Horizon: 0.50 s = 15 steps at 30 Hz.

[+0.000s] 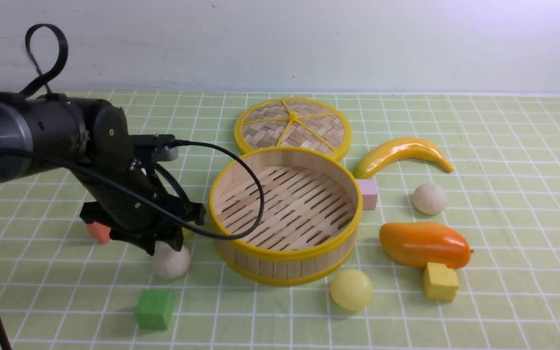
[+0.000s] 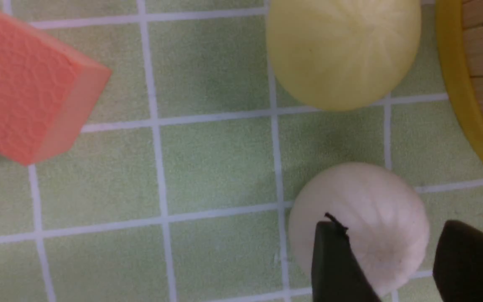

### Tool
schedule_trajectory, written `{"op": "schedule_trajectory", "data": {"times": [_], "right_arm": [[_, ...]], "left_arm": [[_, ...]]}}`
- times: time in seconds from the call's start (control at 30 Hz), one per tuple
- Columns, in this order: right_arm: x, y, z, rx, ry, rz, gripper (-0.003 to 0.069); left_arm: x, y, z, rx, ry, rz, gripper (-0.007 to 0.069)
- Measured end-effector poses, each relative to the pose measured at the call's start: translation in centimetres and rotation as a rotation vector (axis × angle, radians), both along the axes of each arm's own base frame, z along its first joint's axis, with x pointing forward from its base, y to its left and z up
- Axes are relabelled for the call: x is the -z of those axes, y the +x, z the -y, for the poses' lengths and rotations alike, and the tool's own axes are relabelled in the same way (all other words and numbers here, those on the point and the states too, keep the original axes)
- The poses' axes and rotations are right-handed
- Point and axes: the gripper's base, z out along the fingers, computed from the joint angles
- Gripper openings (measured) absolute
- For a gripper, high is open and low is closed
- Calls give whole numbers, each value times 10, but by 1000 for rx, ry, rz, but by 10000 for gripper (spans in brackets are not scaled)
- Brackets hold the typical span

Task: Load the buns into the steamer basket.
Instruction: Use the left arm to grab a steamed stuffed bun

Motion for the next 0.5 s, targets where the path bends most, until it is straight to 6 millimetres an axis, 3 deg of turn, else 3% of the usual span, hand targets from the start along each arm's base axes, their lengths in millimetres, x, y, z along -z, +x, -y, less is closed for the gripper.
{"op": "schedule_trajectory", "data": {"times": [0.23,0.43,0.5], "right_arm": [[0,0,0,0,0,0,239],[0,0,0,0,0,0,239],[0,0,0,0,0,0,239]], "left_arm": [[11,4,2,36,7,-2,266],[13,7,2,42,10,12,125],[11,5,2,45,13,-5,22]]}}
